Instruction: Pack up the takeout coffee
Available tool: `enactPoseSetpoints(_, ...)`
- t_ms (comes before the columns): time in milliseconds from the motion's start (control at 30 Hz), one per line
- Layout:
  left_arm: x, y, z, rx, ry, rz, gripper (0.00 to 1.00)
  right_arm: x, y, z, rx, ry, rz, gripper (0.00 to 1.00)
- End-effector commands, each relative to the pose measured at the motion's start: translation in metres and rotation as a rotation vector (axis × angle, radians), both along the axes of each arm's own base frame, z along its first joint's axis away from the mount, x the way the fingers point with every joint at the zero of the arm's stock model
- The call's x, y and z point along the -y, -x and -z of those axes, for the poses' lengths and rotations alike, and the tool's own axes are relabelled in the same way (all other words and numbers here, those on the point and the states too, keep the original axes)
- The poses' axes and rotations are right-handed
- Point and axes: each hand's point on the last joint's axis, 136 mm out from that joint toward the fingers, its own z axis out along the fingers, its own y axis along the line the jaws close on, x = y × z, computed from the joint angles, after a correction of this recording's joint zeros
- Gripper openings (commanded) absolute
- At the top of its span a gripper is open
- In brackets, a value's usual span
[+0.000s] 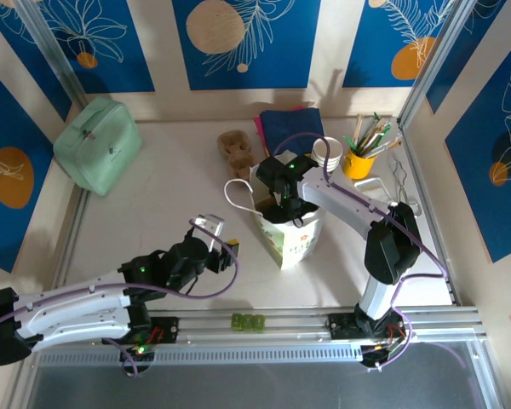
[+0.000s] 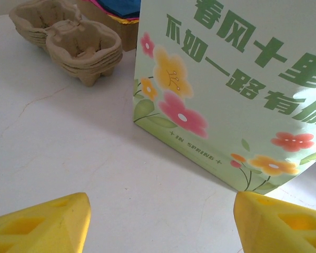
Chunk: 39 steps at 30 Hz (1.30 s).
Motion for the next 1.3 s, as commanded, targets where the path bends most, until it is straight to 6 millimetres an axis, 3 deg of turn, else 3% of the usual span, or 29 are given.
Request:
enactPoseSetpoints(0, -0.005, -0.002, -0.004, 0.01, -0.007, -0.014, 0.72, -0.008, 0.004, -0.008, -0.01, -0.036, -0.005, 0.99)
enactPoseSetpoints(1267, -0.012, -0.001, 0.0, 0.001, -0.001, -0.036, 0.73, -0.011, 0.012, -0.048, 0.07, -0.11, -0.015, 0.98)
